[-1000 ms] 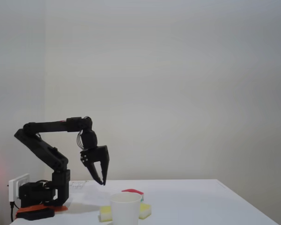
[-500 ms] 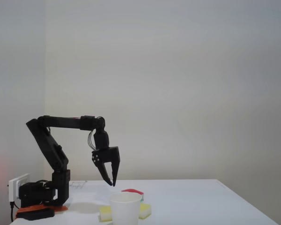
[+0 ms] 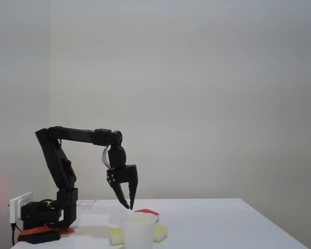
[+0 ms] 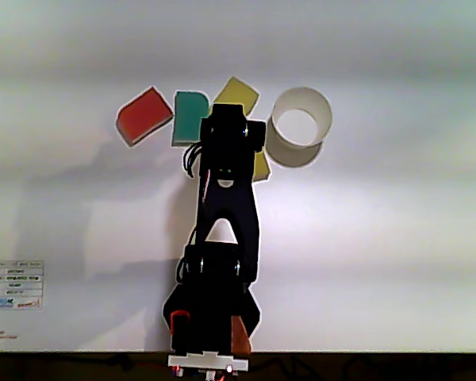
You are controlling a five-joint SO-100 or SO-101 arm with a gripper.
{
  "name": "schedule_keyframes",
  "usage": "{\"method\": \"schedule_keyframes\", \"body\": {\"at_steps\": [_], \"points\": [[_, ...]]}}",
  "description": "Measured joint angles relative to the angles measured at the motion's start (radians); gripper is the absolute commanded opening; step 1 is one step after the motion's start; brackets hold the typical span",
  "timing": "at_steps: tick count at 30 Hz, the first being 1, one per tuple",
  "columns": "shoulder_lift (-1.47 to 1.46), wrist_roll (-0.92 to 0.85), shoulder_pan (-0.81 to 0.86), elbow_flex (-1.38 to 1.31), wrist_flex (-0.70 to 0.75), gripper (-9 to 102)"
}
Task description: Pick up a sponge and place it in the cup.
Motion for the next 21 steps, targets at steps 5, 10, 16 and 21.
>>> {"method": "schedule_keyframes", "body": {"at_steps": [5,10,16,21], "points": [[-0.025,-0.017,0.052,0.0,-0.009,0],[-0.023,-0.034,0.08,0.0,-0.009,0],[-0.054,-0.032,0.121,-0.005,-0.009,0],[-0.08,-0.029,0.153,-0.031,-0.021,0]]}}
